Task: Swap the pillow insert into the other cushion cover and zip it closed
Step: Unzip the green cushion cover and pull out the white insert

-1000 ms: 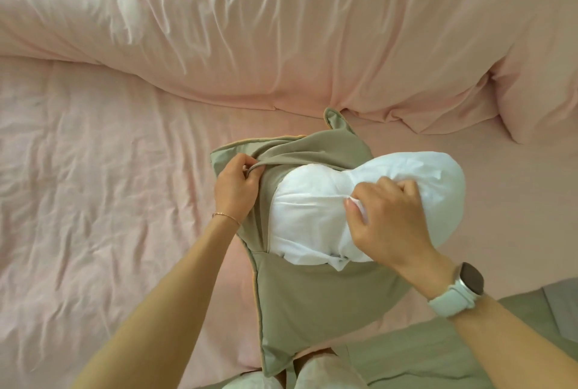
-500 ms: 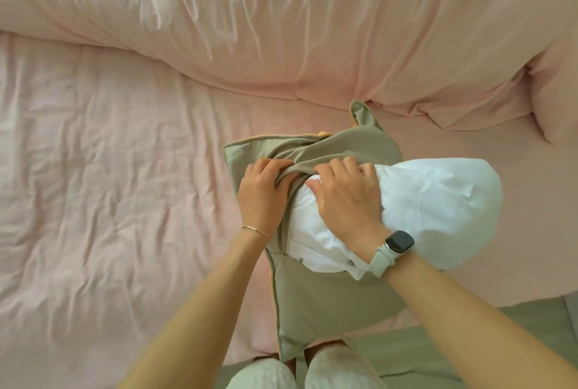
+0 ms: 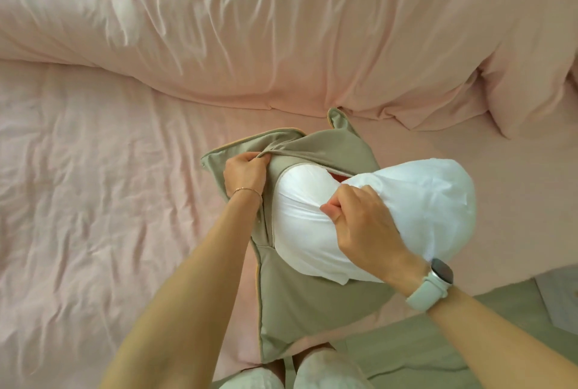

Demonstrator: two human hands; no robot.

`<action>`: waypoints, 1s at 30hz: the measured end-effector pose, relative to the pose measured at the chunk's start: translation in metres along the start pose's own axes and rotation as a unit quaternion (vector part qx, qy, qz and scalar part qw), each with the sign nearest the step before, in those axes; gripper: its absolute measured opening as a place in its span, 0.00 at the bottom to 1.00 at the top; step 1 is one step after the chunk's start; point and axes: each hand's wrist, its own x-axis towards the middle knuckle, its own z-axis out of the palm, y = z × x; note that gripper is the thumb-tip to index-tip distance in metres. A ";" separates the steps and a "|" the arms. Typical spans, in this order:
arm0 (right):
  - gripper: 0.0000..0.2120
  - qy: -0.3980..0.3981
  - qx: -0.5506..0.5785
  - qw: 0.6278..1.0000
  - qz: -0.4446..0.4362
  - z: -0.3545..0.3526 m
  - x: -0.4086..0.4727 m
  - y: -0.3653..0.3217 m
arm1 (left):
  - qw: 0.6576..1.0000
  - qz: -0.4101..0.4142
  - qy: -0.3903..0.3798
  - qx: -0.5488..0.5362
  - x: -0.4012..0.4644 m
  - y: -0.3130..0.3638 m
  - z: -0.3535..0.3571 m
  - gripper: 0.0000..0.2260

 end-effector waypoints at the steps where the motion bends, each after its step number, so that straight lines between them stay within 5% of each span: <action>1: 0.11 0.010 0.008 1.000 0.012 -0.006 -0.004 0.002 | 1.000 -0.017 -0.002 0.002 0.004 -0.002 0.000 0.07; 4: 0.11 0.040 0.022 0.999 0.028 -0.021 -0.014 0.010 | 0.997 -0.064 -0.029 -0.007 0.009 -0.015 -0.004 0.07; 9: 0.10 0.093 -0.097 0.991 -0.009 -0.008 0.044 0.020 | 0.965 -0.006 -0.255 -0.055 -0.015 -0.022 -0.034 0.11; 12: 0.07 0.134 -0.122 0.983 -0.002 0.013 0.087 0.007 | 0.964 0.006 -0.203 -0.170 -0.025 -0.039 -0.054 0.14; 16: 0.11 0.195 -0.030 0.978 -0.072 0.018 0.062 -0.025 | 0.986 0.094 -0.057 -0.125 -0.054 -0.071 -0.054 0.14; 19: 0.14 0.067 -0.020 0.983 -0.171 0.044 -0.008 -0.029 | 0.993 0.105 -0.003 -0.045 -0.073 -0.101 -0.053 0.19; 22: 0.24 -0.094 -0.157 0.973 -0.142 0.078 -0.052 0.004 | 0.995 0.078 0.033 0.048 -0.081 -0.127 -0.049 0.23; 27: 0.27 -0.151 -0.268 0.949 -0.067 0.092 0.002 0.015 | 0.986 -0.106 -0.124 -0.032 -0.085 -0.140 -0.034 0.31; 30: 0.19 -0.186 -0.278 0.942 -0.036 0.091 0.038 0.004 | 0.995 -0.061 -0.072 -0.009 -0.081 -0.130 -0.023 0.23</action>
